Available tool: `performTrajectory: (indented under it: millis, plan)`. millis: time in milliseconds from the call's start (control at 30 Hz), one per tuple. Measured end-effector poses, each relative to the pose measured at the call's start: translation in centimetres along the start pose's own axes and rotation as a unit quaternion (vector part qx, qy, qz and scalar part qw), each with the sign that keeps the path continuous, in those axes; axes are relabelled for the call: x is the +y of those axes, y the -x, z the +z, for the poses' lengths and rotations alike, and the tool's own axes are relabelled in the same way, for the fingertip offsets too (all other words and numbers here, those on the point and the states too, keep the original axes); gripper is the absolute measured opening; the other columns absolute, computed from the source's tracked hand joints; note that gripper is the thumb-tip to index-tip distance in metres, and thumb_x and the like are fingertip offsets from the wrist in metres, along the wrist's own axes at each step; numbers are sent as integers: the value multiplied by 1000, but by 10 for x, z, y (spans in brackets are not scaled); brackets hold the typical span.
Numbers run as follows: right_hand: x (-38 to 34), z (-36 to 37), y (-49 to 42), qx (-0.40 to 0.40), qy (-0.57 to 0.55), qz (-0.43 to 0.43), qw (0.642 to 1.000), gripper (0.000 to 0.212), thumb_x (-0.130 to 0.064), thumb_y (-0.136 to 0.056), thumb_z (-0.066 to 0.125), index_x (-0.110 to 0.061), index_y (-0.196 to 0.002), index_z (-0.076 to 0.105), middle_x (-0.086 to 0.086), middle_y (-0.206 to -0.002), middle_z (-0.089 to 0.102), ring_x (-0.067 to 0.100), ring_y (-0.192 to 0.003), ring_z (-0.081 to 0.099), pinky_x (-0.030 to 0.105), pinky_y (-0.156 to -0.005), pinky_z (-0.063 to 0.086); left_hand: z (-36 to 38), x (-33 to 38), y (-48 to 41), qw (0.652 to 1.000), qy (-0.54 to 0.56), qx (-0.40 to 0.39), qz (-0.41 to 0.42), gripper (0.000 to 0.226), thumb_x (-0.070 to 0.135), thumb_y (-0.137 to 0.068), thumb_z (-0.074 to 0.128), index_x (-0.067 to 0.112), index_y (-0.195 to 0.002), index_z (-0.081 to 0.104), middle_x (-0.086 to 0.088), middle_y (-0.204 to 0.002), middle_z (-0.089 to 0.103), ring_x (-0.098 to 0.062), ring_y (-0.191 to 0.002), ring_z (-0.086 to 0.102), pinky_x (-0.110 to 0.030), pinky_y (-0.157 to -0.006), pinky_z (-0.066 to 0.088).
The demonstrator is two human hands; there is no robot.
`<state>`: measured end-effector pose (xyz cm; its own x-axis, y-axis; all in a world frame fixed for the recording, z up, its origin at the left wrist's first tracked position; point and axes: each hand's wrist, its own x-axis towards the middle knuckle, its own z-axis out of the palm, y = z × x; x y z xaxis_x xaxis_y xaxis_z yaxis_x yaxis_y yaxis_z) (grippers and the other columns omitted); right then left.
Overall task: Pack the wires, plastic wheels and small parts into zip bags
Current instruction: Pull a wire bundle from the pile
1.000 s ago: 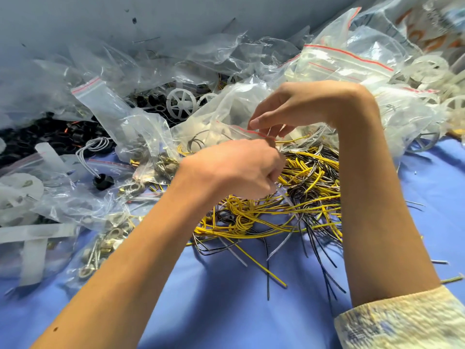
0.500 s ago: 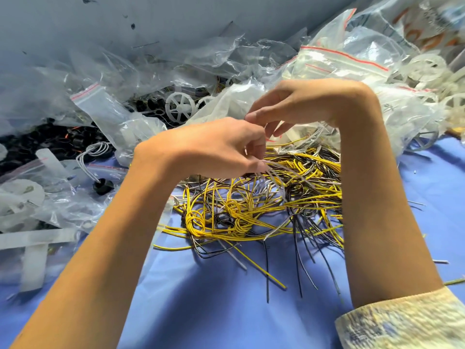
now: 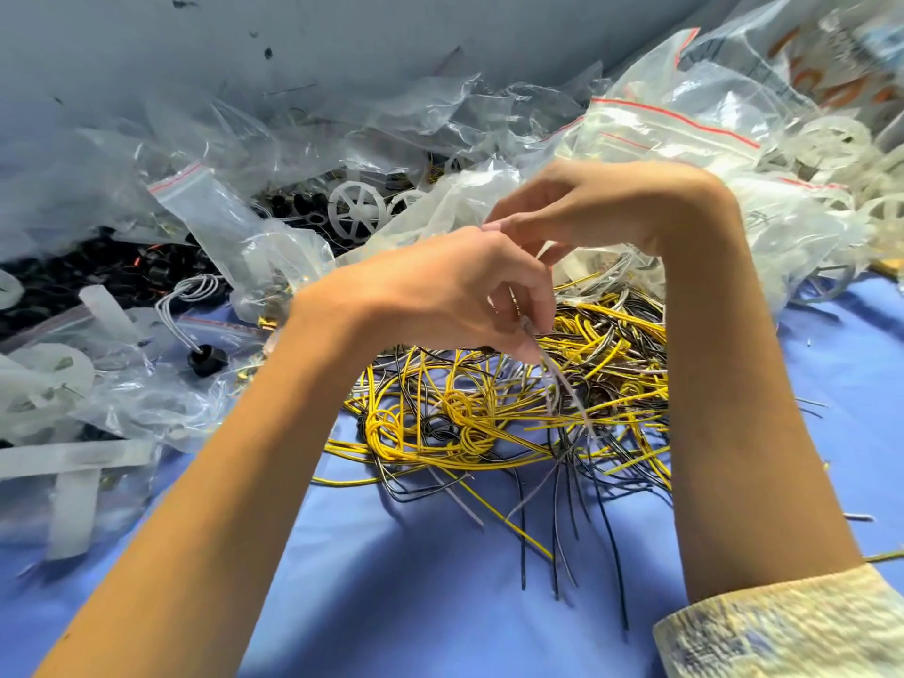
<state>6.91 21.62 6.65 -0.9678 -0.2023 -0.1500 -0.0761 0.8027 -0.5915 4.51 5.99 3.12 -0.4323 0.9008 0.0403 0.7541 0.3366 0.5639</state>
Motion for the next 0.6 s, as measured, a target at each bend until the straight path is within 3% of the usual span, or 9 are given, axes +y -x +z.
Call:
performTrajectory:
  millis: [167,267,433,500,600]
  plan:
    - [-1,1,-2,-10,-12,7,1000,33,-35,-95,51,-9,-106,68,1,-90,71,8,-81,66,34,-93,52,0,1,0,999,-32,-34,-23,23,29,-73,80,31,-95,72,34,-64,62,15,-61,59,-5,-57,43]
    - [0,2,-2,-13,-7,10,1000,32,-33,-96,50,-9,-109,67,4,-93,70,10,-83,65,33,-92,52,-3,3,2,998,-45,-37,-17,21,28,-74,79,31,-94,72,40,-61,57,17,-60,57,-3,-55,40]
    - [-2,2,-1,-19,-3,-12,1000,22,-27,-98,49,-20,-91,69,-6,-83,71,3,-75,62,17,-73,52,-14,4,9,999,-7,26,19,13,29,-73,79,27,-84,72,24,-66,63,7,-59,58,-14,-59,44]
    - [-2,3,0,-14,-25,-28,999,28,-28,-98,47,-23,-80,68,-12,-71,70,-2,-67,60,11,-63,47,-17,5,11,999,9,41,34,11,27,-74,79,25,-83,72,14,-68,65,2,-62,59,-22,-64,48]
    - [-1,3,0,-4,-82,-54,995,46,-45,-94,39,-22,-70,71,-12,-69,71,0,-67,65,13,-64,50,-18,7,11,997,15,64,47,9,25,-76,77,23,-80,70,12,-66,62,1,-60,55,-26,-64,48]
